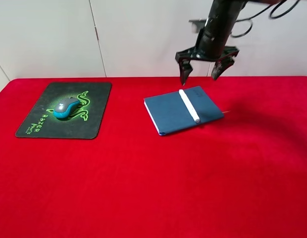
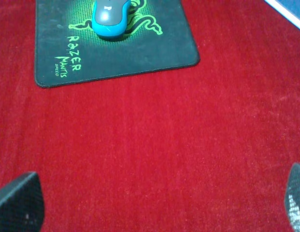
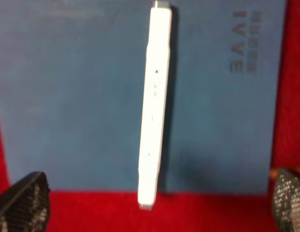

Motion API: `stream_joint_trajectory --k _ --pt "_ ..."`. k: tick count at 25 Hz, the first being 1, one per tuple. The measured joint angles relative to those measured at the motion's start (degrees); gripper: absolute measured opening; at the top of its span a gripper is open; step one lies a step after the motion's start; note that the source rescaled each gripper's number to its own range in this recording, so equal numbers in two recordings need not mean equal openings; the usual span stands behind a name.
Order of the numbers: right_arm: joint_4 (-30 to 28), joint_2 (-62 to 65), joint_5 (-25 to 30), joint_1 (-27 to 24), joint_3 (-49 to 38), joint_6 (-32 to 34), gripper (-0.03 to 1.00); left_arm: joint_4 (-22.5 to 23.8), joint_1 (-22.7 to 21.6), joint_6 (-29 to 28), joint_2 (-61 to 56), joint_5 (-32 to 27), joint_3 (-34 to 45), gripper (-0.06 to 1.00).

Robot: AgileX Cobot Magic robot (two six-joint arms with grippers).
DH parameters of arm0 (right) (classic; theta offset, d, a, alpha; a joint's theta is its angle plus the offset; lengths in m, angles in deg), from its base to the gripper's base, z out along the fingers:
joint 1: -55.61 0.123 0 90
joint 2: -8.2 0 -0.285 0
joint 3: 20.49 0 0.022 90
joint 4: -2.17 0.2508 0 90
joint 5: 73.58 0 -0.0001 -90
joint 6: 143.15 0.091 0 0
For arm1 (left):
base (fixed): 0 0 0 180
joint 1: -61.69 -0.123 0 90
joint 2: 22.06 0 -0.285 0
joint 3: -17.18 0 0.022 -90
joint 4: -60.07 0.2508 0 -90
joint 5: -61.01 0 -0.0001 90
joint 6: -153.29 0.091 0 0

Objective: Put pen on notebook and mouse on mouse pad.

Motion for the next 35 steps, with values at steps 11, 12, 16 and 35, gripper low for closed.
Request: stream_joint_trajectory --k 11,12,16,35 --pt "0.0 26.9 0.1 0.0 -25.4 -0.1 1.0 0.0 0.0 0.0 0.0 0.0 0.0 1.0" --pt "0.0 29.8 0.1 0.0 -27.5 -0.1 1.0 0.0 0.0 0.0 0.0 0.0 0.0 1.0" --pt "0.0 40.4 0.1 0.0 -36.5 -0.1 1.0 0.0 0.0 0.0 0.0 0.0 0.0 1.0" --pt "-0.7 89.3 -1.0 -3.3 -70.2 -0.1 1.0 0.0 0.0 0.0 0.0 0.0 0.0 1.0"
